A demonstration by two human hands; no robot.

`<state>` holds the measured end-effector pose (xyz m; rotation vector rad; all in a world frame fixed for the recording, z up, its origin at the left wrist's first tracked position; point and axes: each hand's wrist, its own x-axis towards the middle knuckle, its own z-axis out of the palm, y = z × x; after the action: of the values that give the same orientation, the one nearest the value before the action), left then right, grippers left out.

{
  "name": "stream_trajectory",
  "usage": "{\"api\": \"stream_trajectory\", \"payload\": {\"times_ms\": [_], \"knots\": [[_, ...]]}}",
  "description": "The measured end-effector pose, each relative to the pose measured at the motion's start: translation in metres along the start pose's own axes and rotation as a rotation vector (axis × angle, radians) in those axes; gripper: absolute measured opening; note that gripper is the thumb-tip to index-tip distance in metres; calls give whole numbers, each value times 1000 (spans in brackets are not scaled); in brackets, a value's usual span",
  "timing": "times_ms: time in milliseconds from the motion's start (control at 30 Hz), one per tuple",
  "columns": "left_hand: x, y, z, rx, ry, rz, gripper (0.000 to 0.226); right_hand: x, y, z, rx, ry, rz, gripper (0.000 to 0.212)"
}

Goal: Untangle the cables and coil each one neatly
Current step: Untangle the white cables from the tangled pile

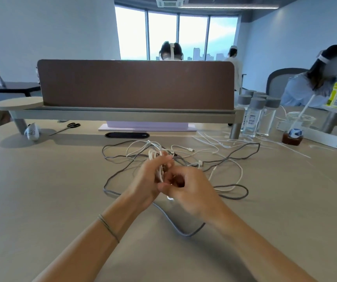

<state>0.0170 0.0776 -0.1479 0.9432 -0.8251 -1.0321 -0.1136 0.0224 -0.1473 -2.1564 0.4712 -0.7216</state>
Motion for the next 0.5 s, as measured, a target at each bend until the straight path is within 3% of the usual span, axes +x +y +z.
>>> {"api": "stream_trajectory", "payload": {"times_ms": [67, 167, 267, 400, 500], "knots": [[3, -2, -1, -96, 39, -7, 14, 1, 3, 5, -93, -7, 7, 36], [4, -6, 4, -8, 116, -6, 25, 3, 8, 7, -209, 31, 20, 44], [3, -6, 5, -31, 177, -25, 25, 2, 6, 7, -232, 37, 6, 33], [5, 2, -1, -281, 124, -47, 13, 4, 1, -8, -148, -110, 48, 40], [5, 5, -5, -438, 64, -54, 28, 5, 5, -22, -149, -288, 110, 43]]}}
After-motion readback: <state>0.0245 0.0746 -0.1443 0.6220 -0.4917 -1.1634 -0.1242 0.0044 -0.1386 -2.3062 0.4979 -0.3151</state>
